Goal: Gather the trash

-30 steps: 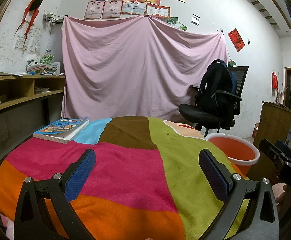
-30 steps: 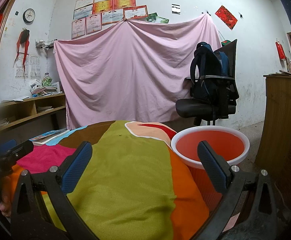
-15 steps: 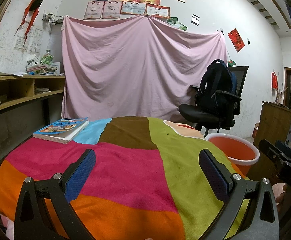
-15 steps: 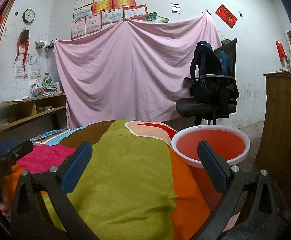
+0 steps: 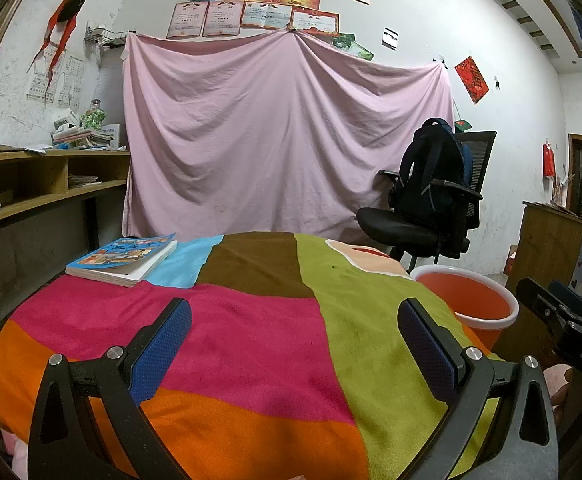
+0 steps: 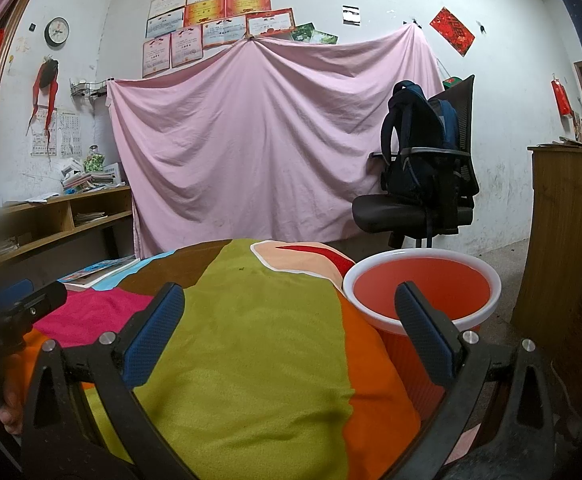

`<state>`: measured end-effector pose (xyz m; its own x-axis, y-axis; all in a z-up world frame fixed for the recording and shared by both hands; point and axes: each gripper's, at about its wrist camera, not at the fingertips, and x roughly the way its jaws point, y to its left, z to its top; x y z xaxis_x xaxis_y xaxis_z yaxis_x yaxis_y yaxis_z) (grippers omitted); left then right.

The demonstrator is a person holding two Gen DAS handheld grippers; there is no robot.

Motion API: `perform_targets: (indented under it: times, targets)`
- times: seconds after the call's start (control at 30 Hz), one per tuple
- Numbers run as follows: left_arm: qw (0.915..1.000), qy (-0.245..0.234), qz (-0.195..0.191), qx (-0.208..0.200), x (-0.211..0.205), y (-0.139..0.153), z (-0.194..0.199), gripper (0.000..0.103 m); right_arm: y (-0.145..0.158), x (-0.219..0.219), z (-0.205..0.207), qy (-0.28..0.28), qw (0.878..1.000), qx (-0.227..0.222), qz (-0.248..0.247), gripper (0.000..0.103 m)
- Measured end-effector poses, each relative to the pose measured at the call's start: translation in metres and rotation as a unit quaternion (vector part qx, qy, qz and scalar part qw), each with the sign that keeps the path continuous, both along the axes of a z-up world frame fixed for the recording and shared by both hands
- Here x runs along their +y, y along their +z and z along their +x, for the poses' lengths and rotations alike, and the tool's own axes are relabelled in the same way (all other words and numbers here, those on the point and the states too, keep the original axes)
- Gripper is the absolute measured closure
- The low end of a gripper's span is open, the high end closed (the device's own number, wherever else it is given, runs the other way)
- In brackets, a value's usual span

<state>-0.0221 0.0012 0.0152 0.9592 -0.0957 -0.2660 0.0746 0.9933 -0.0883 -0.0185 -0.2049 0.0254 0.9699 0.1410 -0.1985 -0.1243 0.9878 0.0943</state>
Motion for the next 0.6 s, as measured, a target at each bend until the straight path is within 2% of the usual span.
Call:
perform_targets:
  times: [0.6]
  targets:
    - [1.0,0.0,0.0,0.0,0.0004,0.0,0.0001,0.002,0.001,0.0002,0.0002,0.0,1.0,0.0,0.001,0.0]
